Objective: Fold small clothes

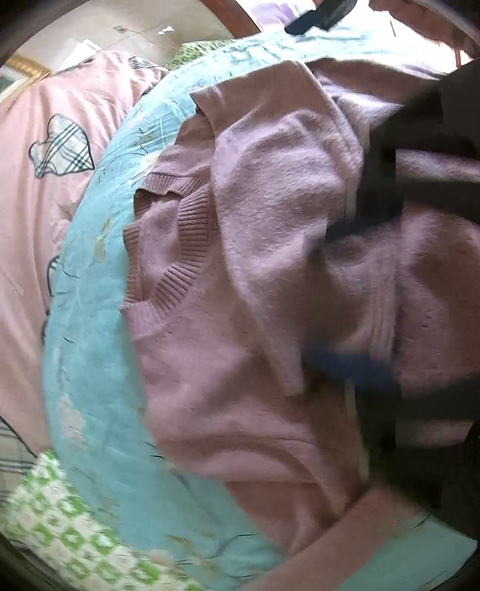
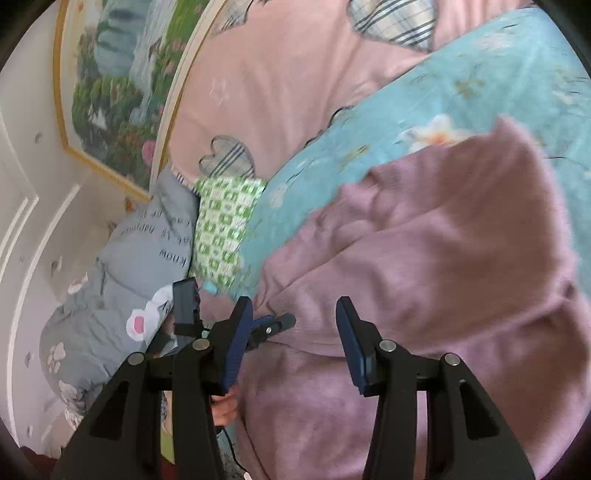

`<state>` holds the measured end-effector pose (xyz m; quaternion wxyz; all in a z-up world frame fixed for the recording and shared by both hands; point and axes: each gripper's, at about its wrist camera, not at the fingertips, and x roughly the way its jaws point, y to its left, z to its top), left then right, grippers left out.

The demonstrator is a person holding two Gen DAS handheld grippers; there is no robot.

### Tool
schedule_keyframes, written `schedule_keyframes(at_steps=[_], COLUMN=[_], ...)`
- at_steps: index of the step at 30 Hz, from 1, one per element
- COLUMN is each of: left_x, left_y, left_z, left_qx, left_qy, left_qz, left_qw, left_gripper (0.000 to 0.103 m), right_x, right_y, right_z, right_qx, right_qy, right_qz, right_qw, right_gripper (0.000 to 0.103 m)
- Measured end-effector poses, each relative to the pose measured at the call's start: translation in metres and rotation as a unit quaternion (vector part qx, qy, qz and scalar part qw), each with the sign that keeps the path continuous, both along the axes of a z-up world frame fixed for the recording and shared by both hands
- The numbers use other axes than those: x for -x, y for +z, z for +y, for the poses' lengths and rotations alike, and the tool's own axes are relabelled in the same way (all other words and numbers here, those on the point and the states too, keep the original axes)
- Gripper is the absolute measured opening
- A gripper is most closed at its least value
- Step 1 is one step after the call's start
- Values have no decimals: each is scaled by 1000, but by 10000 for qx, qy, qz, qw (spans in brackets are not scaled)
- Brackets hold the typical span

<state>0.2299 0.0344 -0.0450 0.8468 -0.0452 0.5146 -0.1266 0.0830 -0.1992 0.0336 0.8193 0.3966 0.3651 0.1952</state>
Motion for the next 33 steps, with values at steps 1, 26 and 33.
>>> schedule_keyframes(at_steps=[1,26,33], left_x=[1,-10,32], left_y=[1,-20,30], left_z=[0,20,64], left_qx=[14,378,405], left_qy=[5,116,757], left_qz=[-3,233,-624], left_qw=[10000,9989,9944], left_gripper=[0,8,5], right_x=[4,8,17], right_y=[0,-8,2], right_z=[-8,-63,-86], right_qx=[5,412,552], right_qy=[-124,-908,-1228], right_qz=[13,230,164], right_qw=[9999,9947,9908], right_gripper=[48,48,48])
